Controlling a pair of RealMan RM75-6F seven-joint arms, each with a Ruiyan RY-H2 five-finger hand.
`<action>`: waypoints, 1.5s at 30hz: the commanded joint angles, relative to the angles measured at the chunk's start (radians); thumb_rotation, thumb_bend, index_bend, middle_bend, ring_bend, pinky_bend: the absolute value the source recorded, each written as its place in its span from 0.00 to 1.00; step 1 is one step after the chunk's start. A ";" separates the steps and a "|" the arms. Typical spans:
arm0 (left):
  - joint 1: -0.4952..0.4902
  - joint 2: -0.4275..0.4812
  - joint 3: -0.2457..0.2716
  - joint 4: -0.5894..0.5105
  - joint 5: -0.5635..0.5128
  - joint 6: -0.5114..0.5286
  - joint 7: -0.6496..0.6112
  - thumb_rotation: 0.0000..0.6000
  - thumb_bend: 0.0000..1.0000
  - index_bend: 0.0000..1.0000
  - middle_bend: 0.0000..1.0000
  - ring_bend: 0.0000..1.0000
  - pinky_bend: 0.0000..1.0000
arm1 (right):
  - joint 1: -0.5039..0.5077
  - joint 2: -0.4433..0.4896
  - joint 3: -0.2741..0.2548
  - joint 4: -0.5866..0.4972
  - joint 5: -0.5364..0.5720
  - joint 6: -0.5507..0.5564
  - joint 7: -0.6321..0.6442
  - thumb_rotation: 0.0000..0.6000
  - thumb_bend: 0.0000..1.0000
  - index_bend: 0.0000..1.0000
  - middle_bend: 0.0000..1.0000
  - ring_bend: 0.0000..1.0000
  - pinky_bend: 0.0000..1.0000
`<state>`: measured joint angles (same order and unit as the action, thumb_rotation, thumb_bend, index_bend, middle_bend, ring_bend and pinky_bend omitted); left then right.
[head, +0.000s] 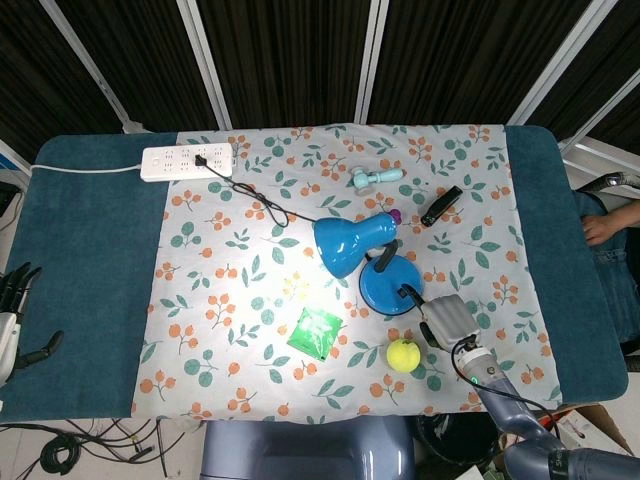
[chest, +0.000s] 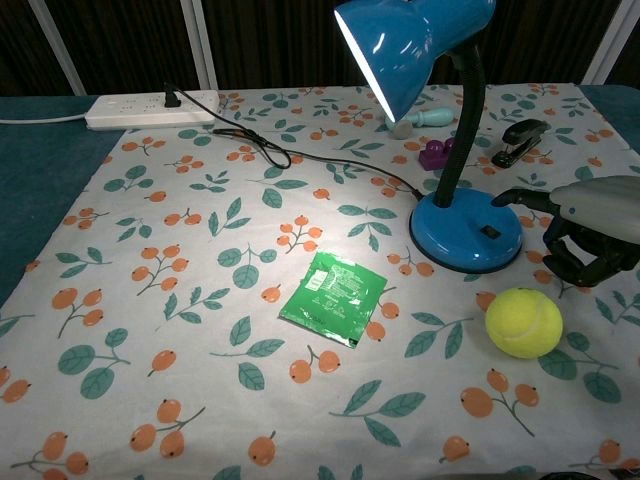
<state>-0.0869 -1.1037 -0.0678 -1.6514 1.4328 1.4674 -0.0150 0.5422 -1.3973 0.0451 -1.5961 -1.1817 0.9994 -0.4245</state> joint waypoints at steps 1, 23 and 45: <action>0.000 0.000 0.000 0.000 0.001 0.000 0.000 1.00 0.27 0.00 0.00 0.00 0.01 | -0.001 -0.001 -0.003 0.002 0.002 -0.002 -0.002 1.00 0.49 0.01 0.71 0.80 0.73; -0.001 -0.001 -0.001 -0.001 -0.003 -0.001 0.003 1.00 0.27 0.00 0.00 0.00 0.01 | 0.003 -0.031 -0.013 0.047 0.033 -0.040 0.008 1.00 0.49 0.01 0.71 0.80 0.73; -0.001 0.001 -0.002 -0.001 -0.005 -0.002 0.002 1.00 0.27 0.00 0.00 0.00 0.01 | 0.021 -0.048 -0.010 0.071 0.057 -0.065 -0.007 1.00 0.49 0.04 0.71 0.80 0.73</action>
<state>-0.0880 -1.1030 -0.0700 -1.6523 1.4274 1.4653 -0.0131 0.5627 -1.4454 0.0352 -1.5252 -1.1249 0.9352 -0.4311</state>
